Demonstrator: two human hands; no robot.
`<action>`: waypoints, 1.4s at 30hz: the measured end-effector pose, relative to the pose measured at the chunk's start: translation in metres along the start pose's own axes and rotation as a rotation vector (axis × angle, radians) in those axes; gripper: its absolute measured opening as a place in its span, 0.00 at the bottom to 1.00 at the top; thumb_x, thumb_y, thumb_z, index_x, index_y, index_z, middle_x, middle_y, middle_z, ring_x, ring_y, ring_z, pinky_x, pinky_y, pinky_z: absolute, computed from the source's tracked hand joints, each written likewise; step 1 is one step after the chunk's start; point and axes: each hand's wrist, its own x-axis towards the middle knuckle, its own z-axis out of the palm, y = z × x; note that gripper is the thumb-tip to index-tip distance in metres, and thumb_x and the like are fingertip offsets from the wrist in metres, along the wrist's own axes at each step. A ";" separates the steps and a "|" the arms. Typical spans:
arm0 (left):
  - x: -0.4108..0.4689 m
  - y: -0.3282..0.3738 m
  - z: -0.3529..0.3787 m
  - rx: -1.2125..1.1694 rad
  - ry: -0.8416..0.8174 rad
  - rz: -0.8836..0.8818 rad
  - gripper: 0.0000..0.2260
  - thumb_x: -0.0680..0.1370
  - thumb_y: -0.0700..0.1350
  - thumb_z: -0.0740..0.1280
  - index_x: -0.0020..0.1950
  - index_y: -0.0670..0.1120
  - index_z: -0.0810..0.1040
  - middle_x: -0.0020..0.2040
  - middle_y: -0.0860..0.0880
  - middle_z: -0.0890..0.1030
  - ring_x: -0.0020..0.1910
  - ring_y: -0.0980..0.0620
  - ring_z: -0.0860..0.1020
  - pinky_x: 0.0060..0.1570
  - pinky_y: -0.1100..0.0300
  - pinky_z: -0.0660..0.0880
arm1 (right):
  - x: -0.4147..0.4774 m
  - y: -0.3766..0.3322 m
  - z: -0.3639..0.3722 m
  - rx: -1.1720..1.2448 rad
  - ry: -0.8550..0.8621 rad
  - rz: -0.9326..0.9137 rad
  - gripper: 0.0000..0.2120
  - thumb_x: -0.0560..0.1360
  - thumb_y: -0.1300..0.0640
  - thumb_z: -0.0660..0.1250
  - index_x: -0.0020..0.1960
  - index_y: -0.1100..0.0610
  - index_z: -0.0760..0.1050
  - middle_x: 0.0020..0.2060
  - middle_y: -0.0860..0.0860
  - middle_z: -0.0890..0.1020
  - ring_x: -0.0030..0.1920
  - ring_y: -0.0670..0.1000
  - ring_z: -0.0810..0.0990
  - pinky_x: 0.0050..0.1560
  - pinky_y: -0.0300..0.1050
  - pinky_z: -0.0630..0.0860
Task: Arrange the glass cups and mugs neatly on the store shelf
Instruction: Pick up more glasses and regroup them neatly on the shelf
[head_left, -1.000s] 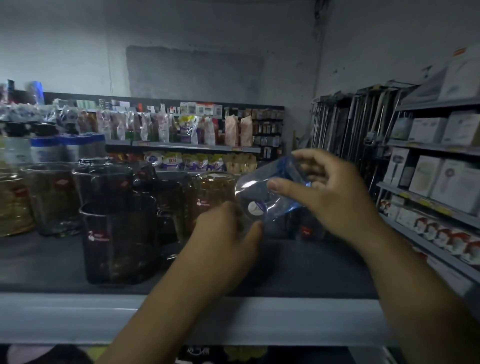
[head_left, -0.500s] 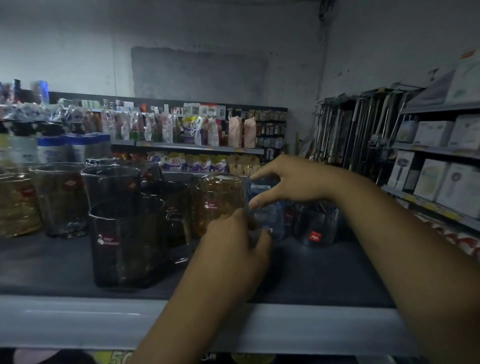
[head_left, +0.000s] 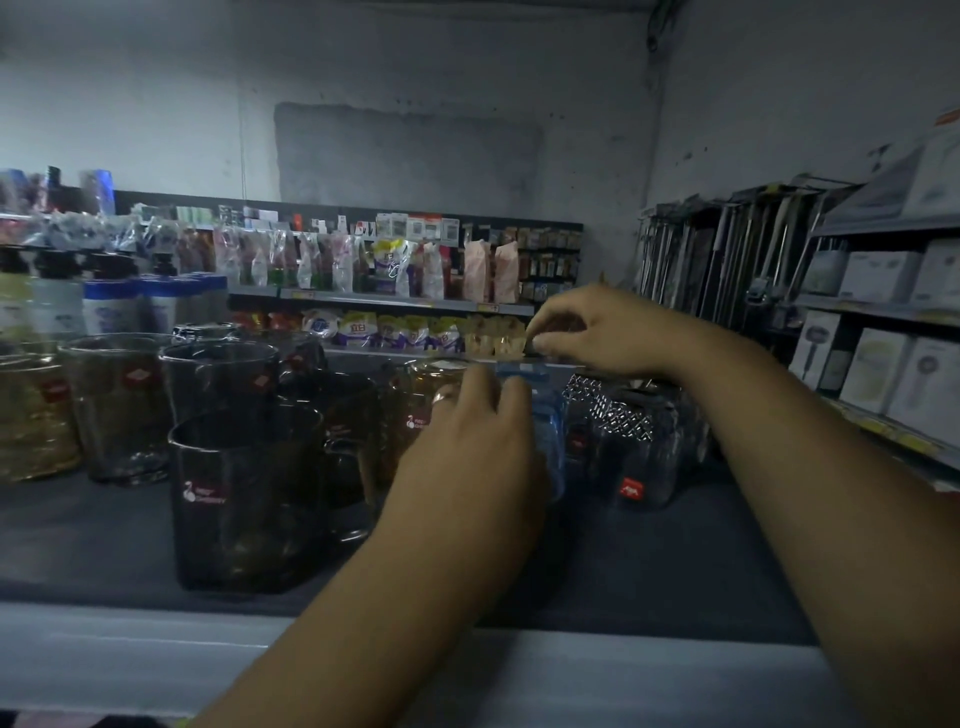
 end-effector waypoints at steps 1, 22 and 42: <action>0.007 0.001 -0.002 0.075 -0.027 0.021 0.29 0.79 0.55 0.68 0.76 0.51 0.61 0.73 0.49 0.62 0.67 0.47 0.71 0.62 0.51 0.77 | 0.006 0.003 0.001 -0.018 -0.002 0.017 0.12 0.82 0.54 0.66 0.64 0.53 0.79 0.57 0.49 0.81 0.56 0.48 0.79 0.45 0.35 0.69; 0.042 -0.012 0.027 0.140 -0.057 0.064 0.27 0.78 0.46 0.71 0.76 0.52 0.67 0.70 0.49 0.68 0.65 0.46 0.74 0.60 0.49 0.79 | 0.022 0.028 0.035 -0.021 -0.015 0.064 0.30 0.79 0.73 0.57 0.62 0.43 0.82 0.73 0.52 0.74 0.57 0.54 0.82 0.53 0.56 0.82; 0.027 -0.002 0.019 0.066 0.036 0.035 0.22 0.82 0.49 0.65 0.75 0.50 0.67 0.74 0.50 0.65 0.69 0.46 0.70 0.62 0.49 0.77 | -0.093 0.032 0.019 -0.055 0.215 0.239 0.29 0.72 0.39 0.74 0.68 0.50 0.72 0.59 0.47 0.79 0.54 0.47 0.79 0.56 0.45 0.76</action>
